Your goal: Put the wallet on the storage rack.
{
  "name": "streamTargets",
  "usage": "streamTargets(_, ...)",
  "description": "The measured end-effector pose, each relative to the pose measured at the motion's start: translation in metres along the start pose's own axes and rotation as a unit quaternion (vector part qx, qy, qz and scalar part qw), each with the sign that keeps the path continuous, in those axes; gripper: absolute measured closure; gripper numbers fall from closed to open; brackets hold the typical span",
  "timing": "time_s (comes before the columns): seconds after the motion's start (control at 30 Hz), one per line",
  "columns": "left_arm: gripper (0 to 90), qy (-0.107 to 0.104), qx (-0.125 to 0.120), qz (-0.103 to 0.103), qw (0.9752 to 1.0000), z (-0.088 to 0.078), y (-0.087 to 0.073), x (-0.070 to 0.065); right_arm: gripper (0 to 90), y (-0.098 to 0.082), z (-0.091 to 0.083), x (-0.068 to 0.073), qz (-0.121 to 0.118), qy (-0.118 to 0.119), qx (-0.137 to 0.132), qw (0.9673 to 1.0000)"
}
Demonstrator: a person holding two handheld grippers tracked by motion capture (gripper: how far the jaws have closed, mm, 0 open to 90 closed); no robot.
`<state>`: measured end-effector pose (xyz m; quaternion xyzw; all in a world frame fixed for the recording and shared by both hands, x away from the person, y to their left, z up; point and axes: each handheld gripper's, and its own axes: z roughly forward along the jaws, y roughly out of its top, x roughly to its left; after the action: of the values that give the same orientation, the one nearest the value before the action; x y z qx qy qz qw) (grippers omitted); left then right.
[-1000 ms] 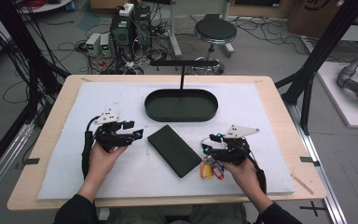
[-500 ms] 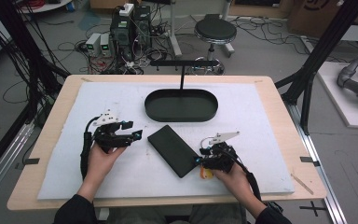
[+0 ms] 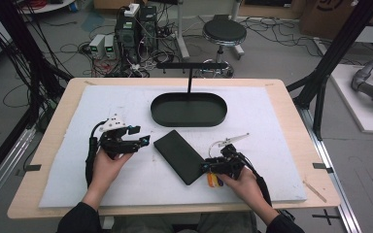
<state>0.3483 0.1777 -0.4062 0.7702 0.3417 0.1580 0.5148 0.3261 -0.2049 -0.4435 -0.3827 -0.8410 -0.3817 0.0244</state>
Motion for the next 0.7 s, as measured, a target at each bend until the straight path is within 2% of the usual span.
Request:
streamTargets(0.17, 39.5, -0.002, -0.001, 0.002, 1.0000, 0.001, 0.001, -0.002, 75.9, 0.002, -0.004, 0.003, -0.027, -0.007, -0.009, 0.9996)
streamTargets(0.27, 39.4, -0.004, -0.003, 0.000, 1.0000, 0.000, 0.001, -0.002, 78.1, 0.004, -0.010, 0.007, -0.052, -0.008, -0.021, 0.9984)
streamTargets(0.37, 39.2, -0.004, -0.005, -0.001, 1.0000, -0.001, 0.001, -0.001, 79.8, 0.008, -0.017, 0.014, -0.084, -0.009, -0.039, 0.9957)
streamTargets(0.4, 39.2, -0.004, -0.005, -0.002, 1.0000, -0.001, 0.001, -0.001, 79.8, 0.008, -0.017, 0.014, -0.084, -0.009, -0.039, 0.9957)
streamTargets(0.43, 39.1, -0.007, -0.010, -0.002, 0.9999, -0.002, 0.001, -0.001, 80.2, 0.011, -0.021, 0.020, -0.117, -0.012, -0.052, 0.9917)
streamTargets(0.47, 39.1, -0.007, -0.010, -0.002, 0.9999, -0.002, 0.001, -0.001, 80.2, 0.011, -0.021, 0.020, -0.117, -0.012, -0.052, 0.9917)
streamTargets(0.5, 38.9, -0.008, -0.014, -0.002, 0.9999, -0.003, 0.001, -0.001, 80.4, 0.012, -0.024, 0.025, -0.144, -0.015, -0.056, 0.9879)
streamTargets(0.53, 38.6, -0.008, -0.014, -0.002, 0.9999, -0.003, 0.001, -0.001, 80.4, 0.012, -0.024, 0.025, -0.144, -0.015, -0.056, 0.9879)
streamTargets(0.57, 38.3, -0.009, -0.016, -0.003, 0.9998, -0.003, 0.002, -0.001, 80.6, 0.013, -0.027, 0.031, -0.173, -0.017, -0.063, 0.9827)
streamTargets(0.6, 38.3, -0.010, -0.018, -0.003, 0.9998, -0.003, 0.002, -0.001, 80.6, 0.013, -0.027, 0.031, -0.173, -0.017, -0.063, 0.9827)
streamTargets(0.63, 37.9, -0.012, -0.020, -0.002, 0.9997, -0.003, 0.002, -0.001, 80.7, 0.013, -0.029, 0.033, -0.187, -0.019, -0.066, 0.9799)
streamTargets(0.67, 36.7, -0.014, -0.022, -0.001, 0.9996, -0.003, 0.003, -0.001, 80.9, 0.014, -0.032, 0.037, -0.214, -0.017, -0.070, 0.9742)
streamTargets(0.7, 36.2, -0.016, -0.024, -0.001, 0.9996, -0.003, 0.003, -0.001, 80.9, 0.014, -0.033, 0.038, -0.221, -0.016, -0.071, 0.9725)
